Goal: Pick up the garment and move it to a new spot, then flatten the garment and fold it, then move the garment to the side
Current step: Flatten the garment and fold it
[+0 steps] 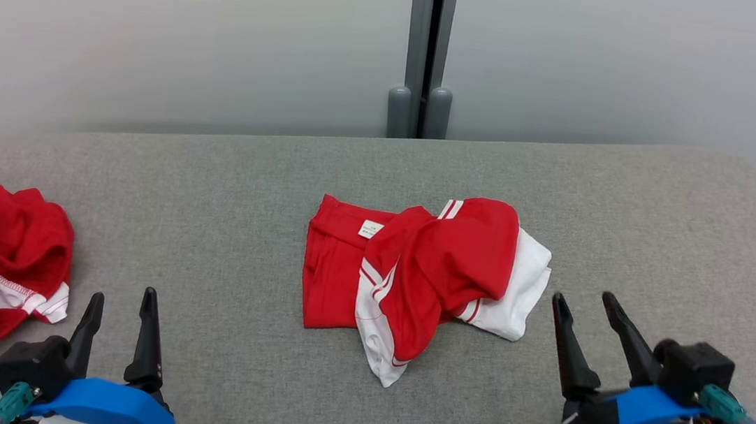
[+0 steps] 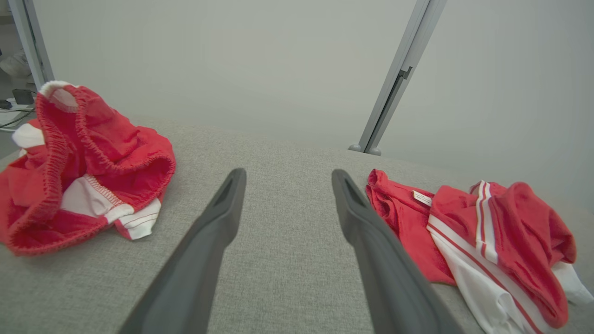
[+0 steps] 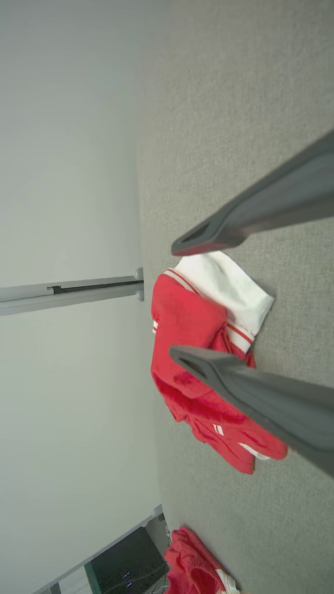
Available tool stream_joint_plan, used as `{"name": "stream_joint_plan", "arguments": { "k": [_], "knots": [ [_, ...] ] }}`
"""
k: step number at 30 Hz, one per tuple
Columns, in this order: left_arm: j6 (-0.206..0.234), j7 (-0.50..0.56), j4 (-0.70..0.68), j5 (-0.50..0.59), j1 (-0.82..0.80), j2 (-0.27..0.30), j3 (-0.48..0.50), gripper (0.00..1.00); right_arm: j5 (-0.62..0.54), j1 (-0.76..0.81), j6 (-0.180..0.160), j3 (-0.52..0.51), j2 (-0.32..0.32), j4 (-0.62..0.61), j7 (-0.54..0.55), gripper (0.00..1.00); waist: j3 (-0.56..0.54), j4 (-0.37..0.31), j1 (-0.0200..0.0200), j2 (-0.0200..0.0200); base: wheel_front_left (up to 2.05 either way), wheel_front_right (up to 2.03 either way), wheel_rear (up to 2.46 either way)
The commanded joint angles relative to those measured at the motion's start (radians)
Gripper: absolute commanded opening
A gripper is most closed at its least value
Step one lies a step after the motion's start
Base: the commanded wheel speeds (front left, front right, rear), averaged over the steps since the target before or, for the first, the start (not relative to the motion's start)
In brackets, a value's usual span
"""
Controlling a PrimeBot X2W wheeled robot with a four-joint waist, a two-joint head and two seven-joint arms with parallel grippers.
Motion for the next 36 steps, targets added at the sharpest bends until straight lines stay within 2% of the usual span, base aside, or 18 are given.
{"name": "stream_joint_plan", "arguments": {
  "k": [1, 6, 8, 13, 14, 15, 18, 23, 25, 26, 27, 28, 32, 36],
  "knots": [
    [-0.005, 0.0, 0.001, 0.002, -0.019, 0.005, 0.001, 1.0, 0.008, -0.046, 0.003, 0.021, -0.004, -0.002, 0.012, 1.0, 0.015, 0.013, 0.0, 0.0, 0.0, 0.0, 0.0],
    [-0.014, 0.001, -0.005, 0.012, -0.053, -0.004, -0.019, 1.0, -0.02, -0.196, 0.002, 0.114, -0.004, 0.058, 0.134, 1.0, 0.053, 0.048, 0.0, 0.0, 0.0, 0.0, 0.0],
    [-0.018, 0.003, -0.014, 0.019, -0.075, -0.008, -0.033, 1.0, -0.028, -0.307, 0.002, 0.159, -0.004, 0.127, 0.224, 1.0, 0.076, 0.076, 0.0, 0.0, 0.0, 0.0, 0.0],
    [-0.035, -0.001, -0.004, 0.025, -0.115, -0.021, -0.057, 1.0, 0.001, -0.446, 0.002, 0.222, -0.004, 0.269, 0.312, 1.0, 0.105, 0.129, 0.0, 0.0, 0.0, 0.0, 0.0],
    [-0.035, -0.001, -0.004, 0.025, -0.115, -0.021, -0.057, 1.0, 0.001, -0.446, 0.002, 0.222, -0.004, 0.269, 0.312, 1.0, 0.105, 0.129, 0.0, 0.0, 0.0, 0.0, 0.0],
    [-0.046, -0.002, 0.005, 0.029, -0.13, -0.026, -0.068, 1.0, -0.016, -0.479, 0.002, 0.235, -0.005, 0.344, 0.344, 1.0, 0.114, 0.148, 0.0, 0.0, 0.0, 0.0, 0.0],
    [-0.058, -0.003, 0.014, 0.031, -0.145, -0.031, -0.078, 1.0, -0.06, -0.519, 0.002, 0.232, -0.004, 0.413, 0.362, 1.0, 0.123, 0.167, 0.0, 0.0, 0.0, 0.0, 0.0],
    [-0.083, -0.01, 0.044, 0.029, -0.18, -0.048, -0.102, 1.0, -0.232, -0.57, 0.002, 0.176, -0.004, 0.585, 0.438, 1.0, 0.143, 0.206, 0.0, 0.0, 0.0, 0.0, 0.0],
    [-0.087, -0.013, 0.054, 0.03, -0.186, -0.054, -0.11, 1.0, -0.255, -0.574, 0.002, 0.17, -0.004, 0.614, 0.454, 1.0, 0.147, 0.213, 0.0, 0.0, 0.0, 0.0, 0.0],
    [-0.091, -0.015, 0.059, 0.032, -0.189, -0.056, -0.115, 1.0, -0.262, -0.577, 0.002, 0.167, -0.004, 0.626, 0.458, 0.79, 0.148, 0.215, 0.0, 0.0, 0.0, 0.0, 0.0],
    [-0.094, -0.016, 0.062, 0.032, -0.193, -0.058, -0.118, 1.0, -0.264, -0.577, 0.002, 0.166, -0.004, 0.634, 0.458, 0.24, 0.148, 0.216, 0.0, 0.0, 0.0, 0.0, 0.0],
    [-0.096, -0.017, 0.067, 0.031, -0.197, -0.059, -0.119, 1.0, -0.259, -0.576, 0.002, 0.165, -0.004, 0.639, 0.448, 0.0, 0.149, 0.217, 0.0, 0.0, 0.0, 0.0, 0.0],
    [-0.1, -0.024, 0.081, 0.029, -0.194, -0.059, -0.121, 1.0, -0.199, -0.589, 0.002, 0.158, -0.004, 0.622, 0.367, 0.0, 0.139, 0.209, 0.0, 0.0, 0.0, 0.0, 0.0],
    [-0.102, -0.029, 0.091, 0.026, -0.186, -0.056, -0.123, 1.0, -0.109, -0.632, 0.002, 0.197, -0.003, 0.569, 0.289, 0.0, 0.108, 0.199, 0.0, 0.0, 0.0, 0.0, 0.0]
  ]
}}
